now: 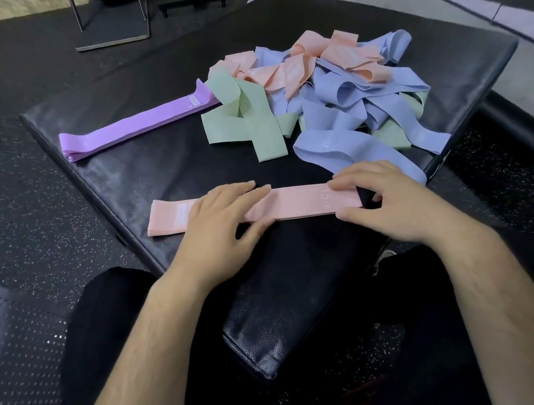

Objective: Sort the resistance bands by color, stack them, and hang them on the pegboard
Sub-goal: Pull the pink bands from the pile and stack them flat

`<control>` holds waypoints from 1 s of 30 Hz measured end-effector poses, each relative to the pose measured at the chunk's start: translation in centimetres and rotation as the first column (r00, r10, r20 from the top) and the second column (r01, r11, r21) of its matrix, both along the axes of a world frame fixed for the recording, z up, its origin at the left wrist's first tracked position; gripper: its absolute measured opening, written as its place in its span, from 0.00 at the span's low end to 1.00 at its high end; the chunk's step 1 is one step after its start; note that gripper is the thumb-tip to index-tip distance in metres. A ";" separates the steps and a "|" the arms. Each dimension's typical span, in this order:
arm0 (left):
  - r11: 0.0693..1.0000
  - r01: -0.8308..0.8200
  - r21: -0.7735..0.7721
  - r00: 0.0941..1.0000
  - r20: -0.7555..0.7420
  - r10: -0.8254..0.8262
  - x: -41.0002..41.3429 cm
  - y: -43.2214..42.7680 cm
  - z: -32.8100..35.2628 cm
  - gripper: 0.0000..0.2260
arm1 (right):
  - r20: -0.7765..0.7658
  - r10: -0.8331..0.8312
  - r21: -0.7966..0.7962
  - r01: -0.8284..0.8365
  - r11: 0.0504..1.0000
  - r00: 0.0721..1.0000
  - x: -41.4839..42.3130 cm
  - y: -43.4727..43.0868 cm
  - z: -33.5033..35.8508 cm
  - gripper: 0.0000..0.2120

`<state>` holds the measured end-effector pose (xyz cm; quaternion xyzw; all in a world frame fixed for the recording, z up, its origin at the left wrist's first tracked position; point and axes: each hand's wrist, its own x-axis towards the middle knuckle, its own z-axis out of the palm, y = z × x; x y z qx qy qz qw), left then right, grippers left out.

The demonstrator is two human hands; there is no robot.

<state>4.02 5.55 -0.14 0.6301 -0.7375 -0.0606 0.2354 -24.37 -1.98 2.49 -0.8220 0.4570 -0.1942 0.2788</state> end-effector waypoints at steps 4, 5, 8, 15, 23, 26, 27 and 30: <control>1.000 -0.007 -0.022 1.000 0.021 0.007 -0.1 -0.2 -0.2 0.21 | 0.001 0.003 -0.027 -0.003 1.000 1.000 -0.1 -0.1 -0.2 0.19; 1.000 -0.012 -0.023 1.000 0.022 0.012 -0.1 -0.2 -0.2 0.21 | 0.004 0.000 -0.028 0.000 1.000 1.000 0.0 -0.1 -0.2 0.19; 1.000 -0.018 -0.024 0.999 0.030 0.019 -0.5 0.2 0.0 0.19 | 0.008 -0.006 -0.052 0.007 0.999 1.000 0.1 0.1 -0.3 0.19; 1.000 -0.006 -0.004 0.999 0.036 0.007 -2.7 0.3 0.2 0.17 | 0.007 -0.061 -0.113 0.062 0.992 0.998 0.6 1.1 -0.6 0.19; 1.000 0.022 0.010 0.999 -0.034 -0.022 -5.3 -2.1 2.2 0.23 | 0.104 -0.192 -0.310 0.215 0.926 0.976 0.9 -0.1 0.1 0.21; 0.998 0.056 -0.001 0.997 -0.046 -0.056 -7.4 -5.1 3.5 0.24 | 0.159 -0.262 -0.367 0.303 0.879 0.952 1.0 -1.5 0.7 0.21; 0.998 0.062 -0.012 0.997 -0.045 -0.062 -8.0 -6.1 4.0 0.24 | 0.171 -0.280 -0.371 0.325 0.870 0.945 0.9 -2.1 1.0 0.21; 0.994 0.089 -0.062 0.996 -0.010 -0.089 -9.5 -9.4 5.5 0.22 | 0.162 -0.329 -0.374 0.366 0.852 0.931 0.4 -3.8 1.5 0.22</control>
